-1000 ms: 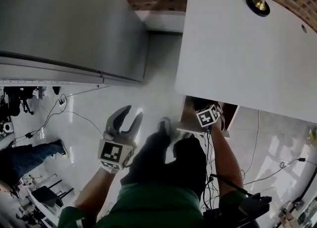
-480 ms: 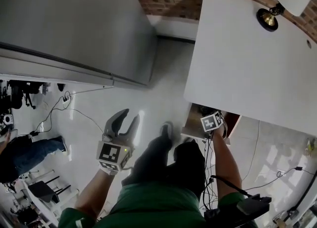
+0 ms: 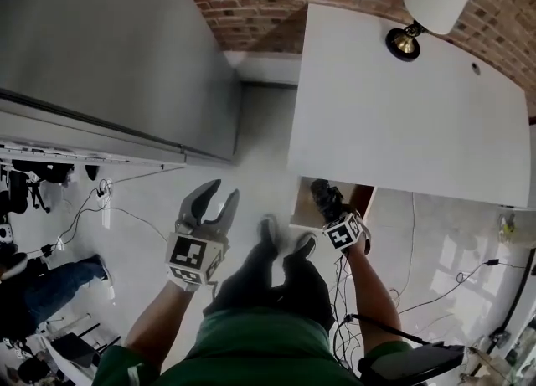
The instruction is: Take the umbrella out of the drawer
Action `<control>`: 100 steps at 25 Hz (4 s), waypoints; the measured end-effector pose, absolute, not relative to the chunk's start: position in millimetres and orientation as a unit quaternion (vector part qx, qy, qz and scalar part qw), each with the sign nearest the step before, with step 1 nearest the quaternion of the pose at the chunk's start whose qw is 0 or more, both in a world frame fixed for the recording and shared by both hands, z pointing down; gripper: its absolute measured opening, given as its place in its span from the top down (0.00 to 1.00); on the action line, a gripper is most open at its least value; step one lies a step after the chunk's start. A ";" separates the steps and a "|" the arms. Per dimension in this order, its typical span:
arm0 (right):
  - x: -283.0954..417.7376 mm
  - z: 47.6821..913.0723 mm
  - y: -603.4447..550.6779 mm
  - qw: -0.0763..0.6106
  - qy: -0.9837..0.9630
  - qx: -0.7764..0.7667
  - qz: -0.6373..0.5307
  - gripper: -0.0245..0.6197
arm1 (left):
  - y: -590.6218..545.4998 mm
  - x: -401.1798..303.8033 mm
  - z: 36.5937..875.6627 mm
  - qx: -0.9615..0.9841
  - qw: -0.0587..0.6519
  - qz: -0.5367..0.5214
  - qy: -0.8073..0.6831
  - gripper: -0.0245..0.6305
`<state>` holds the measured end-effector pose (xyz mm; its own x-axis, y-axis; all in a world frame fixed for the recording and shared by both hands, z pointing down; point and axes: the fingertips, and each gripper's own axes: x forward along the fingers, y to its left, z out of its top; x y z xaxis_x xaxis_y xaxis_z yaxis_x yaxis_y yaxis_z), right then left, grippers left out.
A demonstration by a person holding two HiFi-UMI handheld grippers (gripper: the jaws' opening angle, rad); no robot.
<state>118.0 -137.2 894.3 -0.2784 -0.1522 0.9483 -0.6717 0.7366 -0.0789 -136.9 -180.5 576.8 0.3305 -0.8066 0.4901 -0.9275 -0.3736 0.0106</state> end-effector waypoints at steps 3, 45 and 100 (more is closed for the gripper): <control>122.2 851.0 -118.4 0.522 -0.765 0.281 0.252 0.68 | -183.9 -129.8 550.9 0.813 0.142 0.193 -0.531 0.72; 248.1 706.6 -370.3 0.477 -0.705 0.408 0.331 0.67 | -292.6 -122.2 427.9 0.793 0.068 0.120 -0.593 0.69; 171.8 209.8 -267.6 -0.009 -0.781 0.604 -0.159 0.71 | -300.7 -101.7 216.6 0.845 -0.113 -0.027 -0.522 0.72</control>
<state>171.8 -267.6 209.8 -0.2711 -0.9403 -0.2058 -0.9457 0.2204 0.2388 -101.7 -300.7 216.6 0.4539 -0.8761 -0.1625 -0.8881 -0.4299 -0.1628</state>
